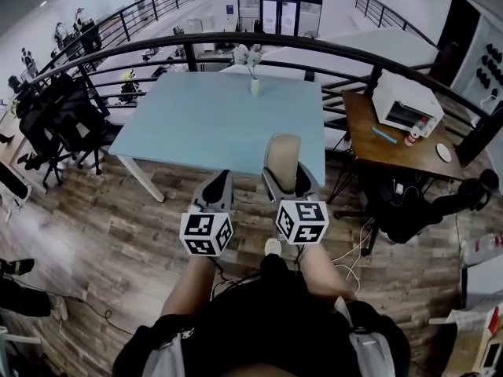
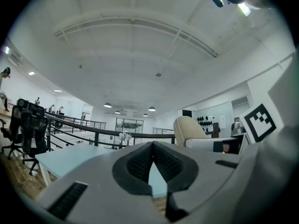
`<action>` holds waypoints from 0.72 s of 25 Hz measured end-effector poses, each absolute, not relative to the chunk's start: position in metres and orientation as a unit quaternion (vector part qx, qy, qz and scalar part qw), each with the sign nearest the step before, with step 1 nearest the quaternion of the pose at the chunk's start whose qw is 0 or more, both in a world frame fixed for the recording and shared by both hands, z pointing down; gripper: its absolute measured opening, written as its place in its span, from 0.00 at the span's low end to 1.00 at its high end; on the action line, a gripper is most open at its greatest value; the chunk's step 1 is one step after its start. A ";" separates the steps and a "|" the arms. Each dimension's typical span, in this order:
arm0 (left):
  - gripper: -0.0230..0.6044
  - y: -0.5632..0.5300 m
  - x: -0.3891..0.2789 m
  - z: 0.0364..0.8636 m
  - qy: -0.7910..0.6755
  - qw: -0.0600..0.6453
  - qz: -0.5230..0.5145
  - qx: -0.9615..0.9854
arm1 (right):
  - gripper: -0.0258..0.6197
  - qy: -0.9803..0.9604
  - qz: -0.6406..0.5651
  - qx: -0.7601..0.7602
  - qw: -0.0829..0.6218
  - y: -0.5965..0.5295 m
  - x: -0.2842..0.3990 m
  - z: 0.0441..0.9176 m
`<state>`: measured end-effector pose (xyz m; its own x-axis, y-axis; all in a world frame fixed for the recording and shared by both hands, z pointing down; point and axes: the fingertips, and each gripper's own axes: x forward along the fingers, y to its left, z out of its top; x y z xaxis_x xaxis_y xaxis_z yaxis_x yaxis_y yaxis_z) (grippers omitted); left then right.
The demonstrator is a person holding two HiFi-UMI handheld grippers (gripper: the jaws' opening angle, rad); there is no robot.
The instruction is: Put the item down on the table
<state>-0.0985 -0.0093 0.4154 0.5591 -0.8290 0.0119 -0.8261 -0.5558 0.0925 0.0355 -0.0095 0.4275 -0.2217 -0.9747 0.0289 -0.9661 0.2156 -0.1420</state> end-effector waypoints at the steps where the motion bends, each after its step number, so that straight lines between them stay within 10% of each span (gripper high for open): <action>1: 0.06 -0.017 -0.097 0.416 -0.470 0.044 -0.015 0.882 | 0.58 0.779 -0.063 -0.623 0.034 -0.018 0.038 0.427; 18: 0.06 -0.183 -0.040 0.420 -0.484 0.051 -0.001 0.874 | 0.58 0.789 -0.075 -0.609 0.035 -0.188 0.094 0.424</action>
<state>-0.0404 -0.1833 0.4199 0.5318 -0.8455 0.0472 -0.8452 -0.5265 0.0911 0.0938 -0.1883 0.4242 -0.2568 -0.9658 0.0364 -0.9555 0.2480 -0.1600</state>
